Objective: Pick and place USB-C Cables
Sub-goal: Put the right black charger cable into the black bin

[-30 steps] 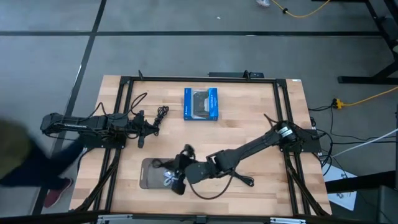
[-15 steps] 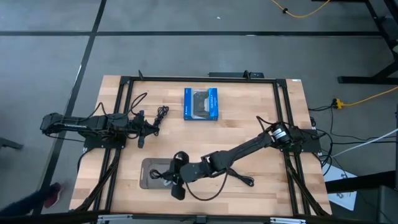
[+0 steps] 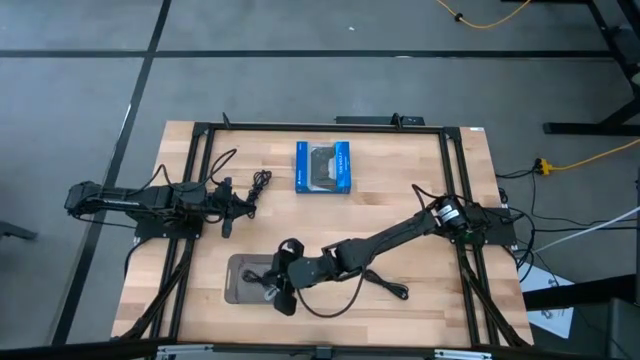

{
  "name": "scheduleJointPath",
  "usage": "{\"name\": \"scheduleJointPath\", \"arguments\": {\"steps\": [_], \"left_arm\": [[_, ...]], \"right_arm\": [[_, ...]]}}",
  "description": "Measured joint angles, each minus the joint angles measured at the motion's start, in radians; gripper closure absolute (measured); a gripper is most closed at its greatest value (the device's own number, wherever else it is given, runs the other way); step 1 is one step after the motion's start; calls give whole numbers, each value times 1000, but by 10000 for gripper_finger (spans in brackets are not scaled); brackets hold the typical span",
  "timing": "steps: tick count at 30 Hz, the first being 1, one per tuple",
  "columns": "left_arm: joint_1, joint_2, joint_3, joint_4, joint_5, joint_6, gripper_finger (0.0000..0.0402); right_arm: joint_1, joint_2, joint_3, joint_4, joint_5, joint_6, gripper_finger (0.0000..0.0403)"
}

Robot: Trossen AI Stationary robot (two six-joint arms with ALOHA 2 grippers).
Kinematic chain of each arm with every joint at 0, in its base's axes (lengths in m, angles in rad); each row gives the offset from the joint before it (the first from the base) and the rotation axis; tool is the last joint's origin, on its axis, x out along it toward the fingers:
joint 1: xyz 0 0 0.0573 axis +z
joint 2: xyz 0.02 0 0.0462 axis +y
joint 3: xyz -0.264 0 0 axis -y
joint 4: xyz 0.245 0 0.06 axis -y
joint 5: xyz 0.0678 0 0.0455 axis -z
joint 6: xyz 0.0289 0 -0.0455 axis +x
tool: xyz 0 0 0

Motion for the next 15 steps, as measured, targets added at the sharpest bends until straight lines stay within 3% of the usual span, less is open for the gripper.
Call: {"name": "scheduleJointPath", "arguments": {"steps": [7,11,15], "left_arm": [[0,0,0,-2,0,0,386],[0,0,0,-1,0,0,386],[0,0,0,0,0,0,386]], "right_arm": [[-5,-40,1,-55,-4,2,337],[-5,-121,2,-239,-10,14,337],[11,-196,2,-428,8,137,336]]}}
